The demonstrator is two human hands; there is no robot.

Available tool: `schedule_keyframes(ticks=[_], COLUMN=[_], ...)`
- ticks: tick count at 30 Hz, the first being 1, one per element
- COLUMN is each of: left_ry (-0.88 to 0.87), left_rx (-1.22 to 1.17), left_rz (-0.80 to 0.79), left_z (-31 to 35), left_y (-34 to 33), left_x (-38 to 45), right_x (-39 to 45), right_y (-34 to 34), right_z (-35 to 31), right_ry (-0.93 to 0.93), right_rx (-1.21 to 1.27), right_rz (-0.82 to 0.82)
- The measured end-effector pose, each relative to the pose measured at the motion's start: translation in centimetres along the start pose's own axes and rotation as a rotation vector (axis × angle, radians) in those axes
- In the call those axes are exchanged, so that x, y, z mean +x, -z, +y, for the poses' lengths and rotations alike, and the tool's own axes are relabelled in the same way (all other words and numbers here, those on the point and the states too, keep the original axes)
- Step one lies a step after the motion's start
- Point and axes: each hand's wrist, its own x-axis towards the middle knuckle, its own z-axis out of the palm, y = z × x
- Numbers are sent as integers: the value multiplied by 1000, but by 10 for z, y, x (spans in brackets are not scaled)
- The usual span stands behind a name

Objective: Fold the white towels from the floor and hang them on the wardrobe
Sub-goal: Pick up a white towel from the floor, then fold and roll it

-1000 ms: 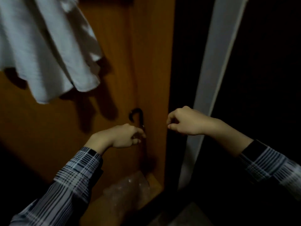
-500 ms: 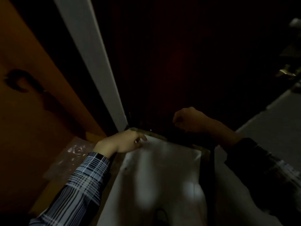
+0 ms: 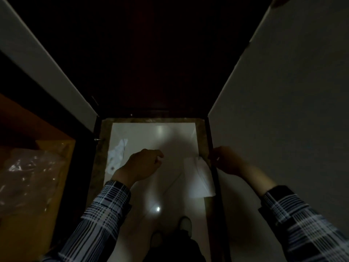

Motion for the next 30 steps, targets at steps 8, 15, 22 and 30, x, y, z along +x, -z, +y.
schedule_keyframes(ticks=[8,15,22,30], left_ry=[59,96,61,-7], left_rx=[-37,-21,59,357], left_rz=[-24,32,46,-58], left_z=[-18,-40,-65,-91], left_y=[-154,-284,-388,-431], left_x=[33,77,135,200], right_x=[40,91,171,261], right_y=[-147,-294,-429,-532], right_z=[91,184,264,326], right_ry=[-54,-98,-115,12], right_rx=[-2,103,147,55], right_rz=[-74,-25,-49,39])
